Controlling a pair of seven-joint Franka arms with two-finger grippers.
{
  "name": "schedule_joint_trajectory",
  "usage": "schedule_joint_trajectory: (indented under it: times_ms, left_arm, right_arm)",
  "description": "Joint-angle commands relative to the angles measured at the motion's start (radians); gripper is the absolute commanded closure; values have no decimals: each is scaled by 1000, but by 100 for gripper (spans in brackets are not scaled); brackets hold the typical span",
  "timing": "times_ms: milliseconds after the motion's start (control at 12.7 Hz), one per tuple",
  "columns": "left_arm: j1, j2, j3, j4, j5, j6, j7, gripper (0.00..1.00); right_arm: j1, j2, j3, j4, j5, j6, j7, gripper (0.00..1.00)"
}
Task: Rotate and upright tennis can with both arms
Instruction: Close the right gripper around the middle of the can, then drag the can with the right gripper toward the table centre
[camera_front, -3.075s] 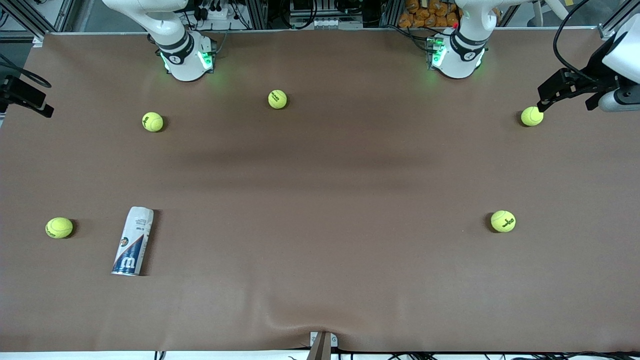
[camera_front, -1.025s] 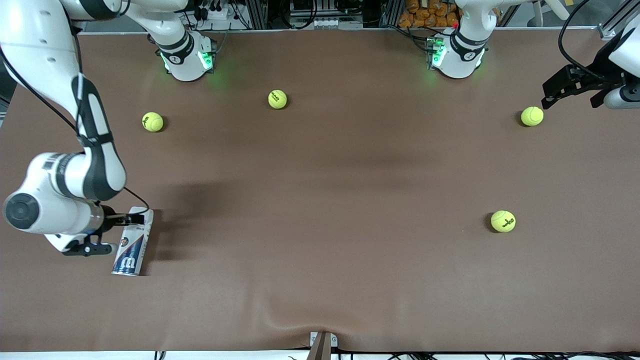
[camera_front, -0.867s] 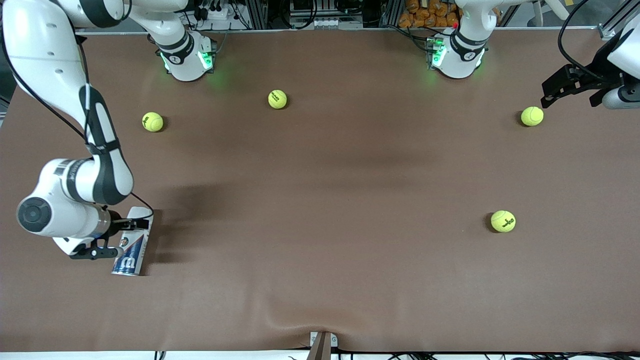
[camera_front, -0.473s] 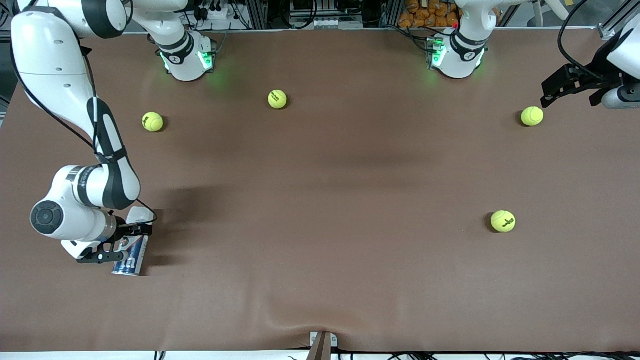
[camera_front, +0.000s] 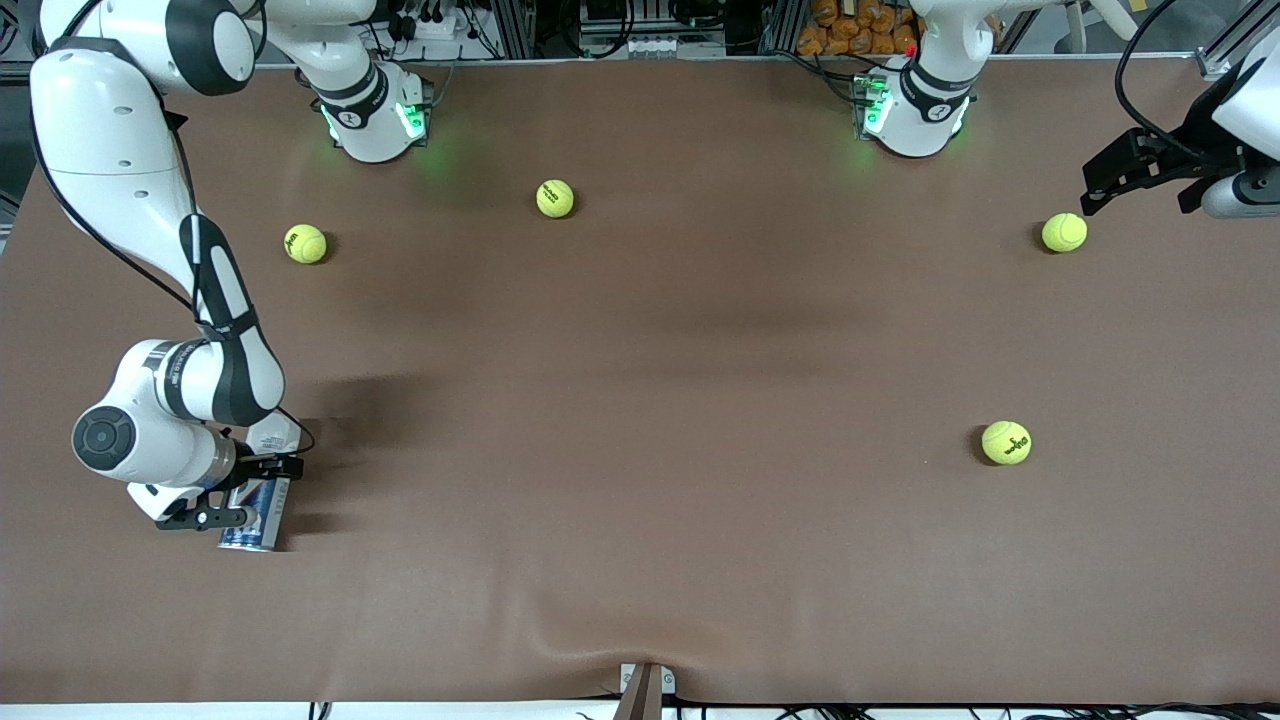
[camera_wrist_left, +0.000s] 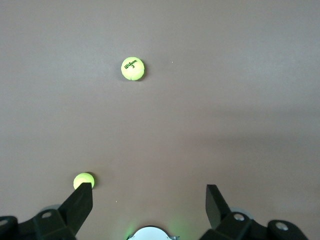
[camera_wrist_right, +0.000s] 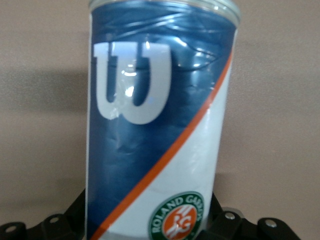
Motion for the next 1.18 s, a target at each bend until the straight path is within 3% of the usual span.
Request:
schedule_joint_trajectory:
  times_ms: [0,158,473,631,946,1104]
  left_arm:
    - [5,1,-7,7,-2,-16,24,0]
    - [3,1,-9,7,-2,-18,22,0]
    - [6,0,-9,9,-4,-18,24,0]
    - [8,0,-9,9,-4,-18,24,0]
    - [9,0,-6,10,-7,-18,24,0]
    - [9,-2,-1,10,-7,-18,24,0]
  right_arm:
    - [-14,10,14,31,4,-12,-77,24]
    - [2,0,16,48,1,-24,-102,24]
    - [71,-26,46,168,0,-194,-232,23]
    - [92,-37,110,177,1,-192,-390,23]
    - [98,-30,318,176,-5,-132,-677,18]
    - [156,-25,349,168,1,-78,-815,18]
